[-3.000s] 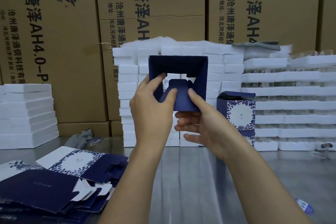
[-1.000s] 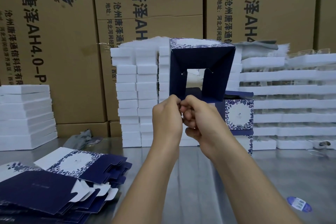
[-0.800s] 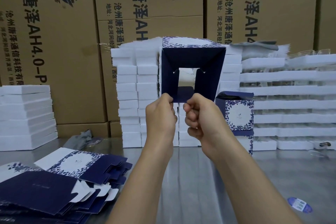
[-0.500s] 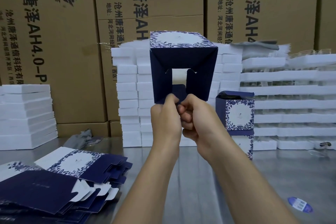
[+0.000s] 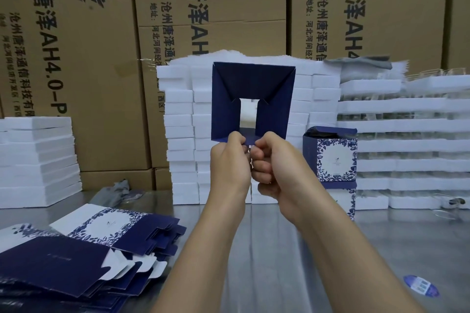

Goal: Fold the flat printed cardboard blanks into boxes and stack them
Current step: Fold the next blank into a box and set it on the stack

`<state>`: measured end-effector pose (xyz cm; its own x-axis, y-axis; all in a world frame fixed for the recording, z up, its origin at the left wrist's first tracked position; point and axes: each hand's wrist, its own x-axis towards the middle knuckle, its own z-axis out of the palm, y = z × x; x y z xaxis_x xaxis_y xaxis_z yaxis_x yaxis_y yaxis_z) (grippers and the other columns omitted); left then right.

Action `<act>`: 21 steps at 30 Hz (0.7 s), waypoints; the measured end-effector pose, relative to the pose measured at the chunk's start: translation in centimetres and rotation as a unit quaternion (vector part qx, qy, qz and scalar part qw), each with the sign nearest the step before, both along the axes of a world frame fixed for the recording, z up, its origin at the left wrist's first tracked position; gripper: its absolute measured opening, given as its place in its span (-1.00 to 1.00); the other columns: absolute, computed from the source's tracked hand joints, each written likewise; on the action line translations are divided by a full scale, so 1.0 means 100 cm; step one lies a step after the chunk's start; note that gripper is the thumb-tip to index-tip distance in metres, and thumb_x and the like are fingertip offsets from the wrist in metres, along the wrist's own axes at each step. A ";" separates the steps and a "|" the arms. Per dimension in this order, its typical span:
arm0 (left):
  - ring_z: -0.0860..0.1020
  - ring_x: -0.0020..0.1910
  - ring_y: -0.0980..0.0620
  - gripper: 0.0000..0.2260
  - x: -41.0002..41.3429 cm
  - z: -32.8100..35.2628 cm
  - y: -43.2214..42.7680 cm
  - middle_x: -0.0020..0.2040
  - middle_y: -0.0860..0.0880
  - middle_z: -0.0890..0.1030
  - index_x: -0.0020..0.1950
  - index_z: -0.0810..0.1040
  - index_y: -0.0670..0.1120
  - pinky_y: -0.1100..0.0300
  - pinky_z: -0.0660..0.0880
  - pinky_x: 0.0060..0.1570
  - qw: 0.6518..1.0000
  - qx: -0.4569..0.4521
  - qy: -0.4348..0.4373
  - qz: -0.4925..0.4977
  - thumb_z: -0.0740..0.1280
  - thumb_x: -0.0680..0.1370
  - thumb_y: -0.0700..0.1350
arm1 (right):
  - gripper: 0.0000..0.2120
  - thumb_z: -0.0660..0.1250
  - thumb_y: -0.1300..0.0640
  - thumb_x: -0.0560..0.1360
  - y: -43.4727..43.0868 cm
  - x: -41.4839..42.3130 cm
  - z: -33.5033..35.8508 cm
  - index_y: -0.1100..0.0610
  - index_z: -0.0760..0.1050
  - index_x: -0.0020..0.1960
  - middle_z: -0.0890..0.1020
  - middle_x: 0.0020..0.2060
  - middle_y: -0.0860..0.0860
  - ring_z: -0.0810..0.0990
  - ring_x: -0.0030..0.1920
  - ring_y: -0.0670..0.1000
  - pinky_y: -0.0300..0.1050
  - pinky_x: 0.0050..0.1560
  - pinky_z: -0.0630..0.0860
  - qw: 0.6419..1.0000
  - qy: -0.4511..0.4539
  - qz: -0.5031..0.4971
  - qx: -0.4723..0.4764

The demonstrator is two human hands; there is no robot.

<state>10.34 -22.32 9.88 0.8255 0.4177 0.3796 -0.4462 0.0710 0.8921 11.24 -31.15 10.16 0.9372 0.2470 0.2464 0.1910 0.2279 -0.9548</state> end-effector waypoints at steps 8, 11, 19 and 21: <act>0.18 -0.38 0.01 -0.80 -0.001 0.000 0.001 -0.35 -0.02 0.21 -0.13 0.30 -0.09 0.17 0.15 -0.46 1.000 -0.015 0.010 0.013 0.21 0.64 -0.06 | -0.71 0.13 0.12 0.60 -0.001 0.002 -0.001 0.05 0.31 -0.30 0.26 -0.50 -0.08 0.18 -0.56 -0.06 -0.24 -0.59 0.12 0.997 0.021 -0.062 0.044; 0.16 -0.35 0.00 -0.86 0.002 -0.001 0.005 -0.30 -0.04 0.19 -0.09 0.28 -0.11 0.17 0.11 -0.44 0.999 -0.019 -0.001 0.032 0.17 0.64 -0.13 | -0.73 0.17 0.10 0.57 -0.006 0.004 -0.001 0.05 0.32 -0.30 0.26 -0.48 -0.08 0.18 -0.52 -0.06 -0.23 -0.57 0.11 0.997 0.019 -0.069 0.028; 0.33 -0.40 0.05 -0.86 0.006 -0.005 0.014 -0.29 -0.02 0.33 -0.07 0.37 -0.10 0.22 0.23 -0.50 0.999 -0.018 0.009 0.046 0.24 0.64 -0.08 | -0.76 0.19 0.15 0.55 -0.014 0.008 -0.003 0.07 0.29 -0.29 0.24 -0.51 -0.08 0.14 -0.51 -0.04 -0.19 -0.52 0.08 0.989 0.008 -0.144 0.024; 0.57 -0.31 0.07 -0.92 0.005 -0.006 0.018 -0.19 0.03 0.53 0.06 0.46 0.04 0.25 0.41 -0.49 0.998 -0.008 -0.016 0.059 0.33 0.61 -0.05 | -0.77 0.18 0.14 0.54 -0.015 0.009 -0.003 0.07 0.27 -0.28 0.24 -0.52 -0.10 0.14 -0.52 -0.04 -0.15 -0.45 0.09 0.988 0.000 -0.152 0.004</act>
